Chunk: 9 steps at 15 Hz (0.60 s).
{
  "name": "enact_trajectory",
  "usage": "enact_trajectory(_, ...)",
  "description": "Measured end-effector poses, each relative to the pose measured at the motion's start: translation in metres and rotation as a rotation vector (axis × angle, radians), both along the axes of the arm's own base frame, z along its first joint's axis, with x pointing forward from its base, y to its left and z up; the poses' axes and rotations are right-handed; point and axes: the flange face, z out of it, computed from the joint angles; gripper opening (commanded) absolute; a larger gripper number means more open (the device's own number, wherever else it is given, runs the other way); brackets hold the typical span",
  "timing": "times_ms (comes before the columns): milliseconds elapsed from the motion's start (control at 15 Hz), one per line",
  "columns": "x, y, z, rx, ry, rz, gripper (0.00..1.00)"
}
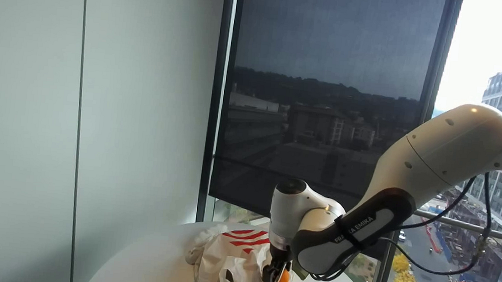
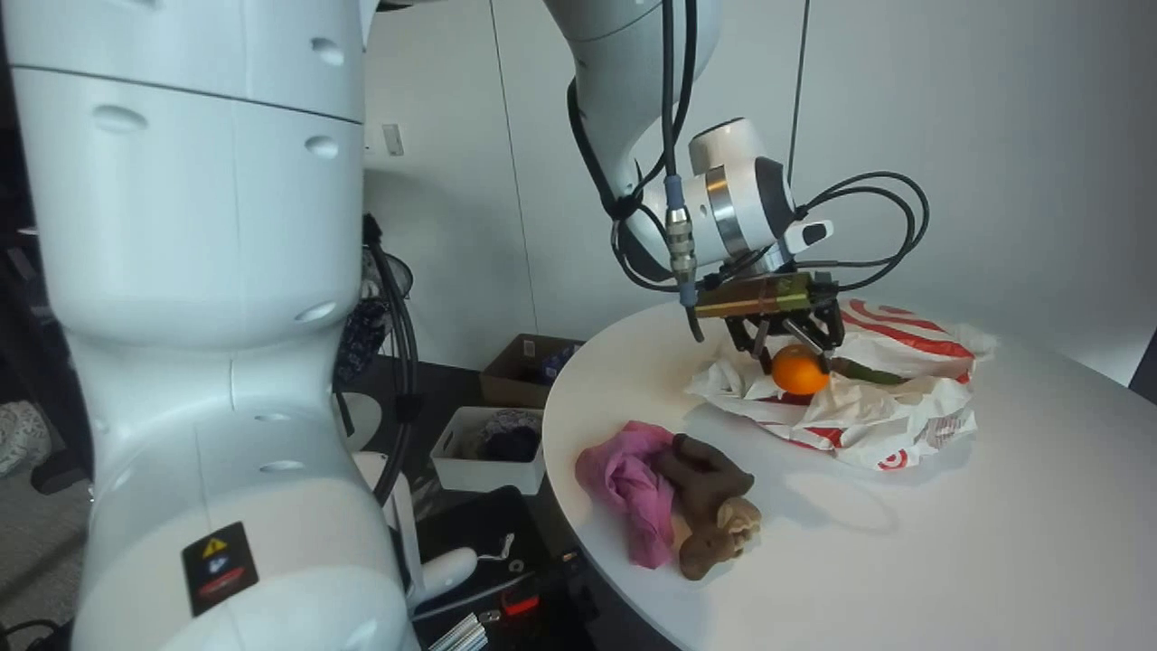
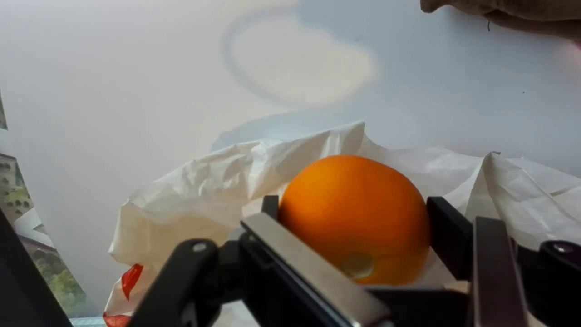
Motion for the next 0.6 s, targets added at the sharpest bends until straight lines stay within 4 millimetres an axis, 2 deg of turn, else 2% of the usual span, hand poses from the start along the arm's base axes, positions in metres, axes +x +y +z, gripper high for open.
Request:
enact_trajectory(333,0.018,0.016,-0.03,-0.017,-0.004,0.041,0.56)
enact_trajectory(467,0.024,0.029,-0.033,0.009,-0.024,0.057,0.56)
enact_trajectory(600,0.028,0.044,-0.026,0.051,-0.062,0.076,0.56)
